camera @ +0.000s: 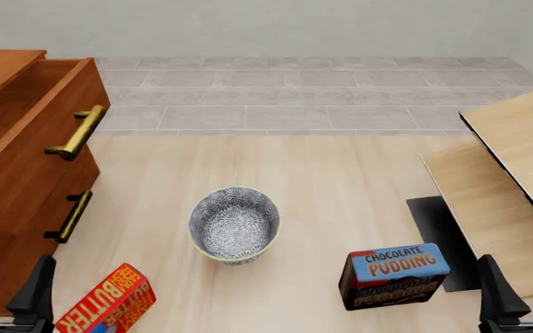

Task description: Close the top drawer of the cabinet.

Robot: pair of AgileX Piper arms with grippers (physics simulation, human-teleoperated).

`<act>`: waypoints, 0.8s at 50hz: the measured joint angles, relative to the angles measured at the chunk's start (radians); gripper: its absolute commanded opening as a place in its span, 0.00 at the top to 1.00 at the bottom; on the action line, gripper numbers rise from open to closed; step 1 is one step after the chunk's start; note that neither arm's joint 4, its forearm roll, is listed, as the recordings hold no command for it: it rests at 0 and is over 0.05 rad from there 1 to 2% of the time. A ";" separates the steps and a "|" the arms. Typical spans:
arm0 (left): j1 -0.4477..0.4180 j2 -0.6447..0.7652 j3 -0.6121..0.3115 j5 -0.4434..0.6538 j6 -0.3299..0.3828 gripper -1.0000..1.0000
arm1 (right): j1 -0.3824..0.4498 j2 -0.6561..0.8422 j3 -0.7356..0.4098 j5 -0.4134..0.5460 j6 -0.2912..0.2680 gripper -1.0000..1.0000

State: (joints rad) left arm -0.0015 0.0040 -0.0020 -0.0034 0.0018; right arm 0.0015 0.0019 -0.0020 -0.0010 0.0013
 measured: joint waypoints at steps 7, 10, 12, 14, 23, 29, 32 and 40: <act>-0.007 0.014 -0.001 -0.015 0.002 0.00 | 0.004 0.001 -0.004 -0.001 0.003 0.00; -0.009 0.017 -0.001 -0.019 0.003 0.00 | 0.005 0.001 -0.003 -0.002 0.002 0.00; -0.011 0.019 -0.001 -0.020 0.004 0.00 | 0.005 0.001 -0.003 -0.002 0.001 0.00; -0.012 0.019 -0.002 -0.020 0.004 0.00 | 0.006 0.001 -0.003 -0.002 0.000 0.00; -0.036 0.034 -0.001 -0.030 0.055 0.00 | 0.001 0.001 -0.001 -0.002 0.006 0.00; -0.057 0.037 0.000 -0.037 0.118 0.00 | -0.001 0.000 0.000 0.002 0.005 0.00; -0.066 0.039 0.000 -0.043 0.157 0.00 | -0.002 0.000 0.001 0.005 0.004 0.00; -0.102 0.071 0.001 -0.085 0.302 0.00 | 0.004 0.010 0.001 0.013 0.000 0.00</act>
State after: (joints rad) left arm -0.1037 0.0747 -0.0009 -0.0884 0.3035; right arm 0.0051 0.0118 -0.0008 0.0124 0.0009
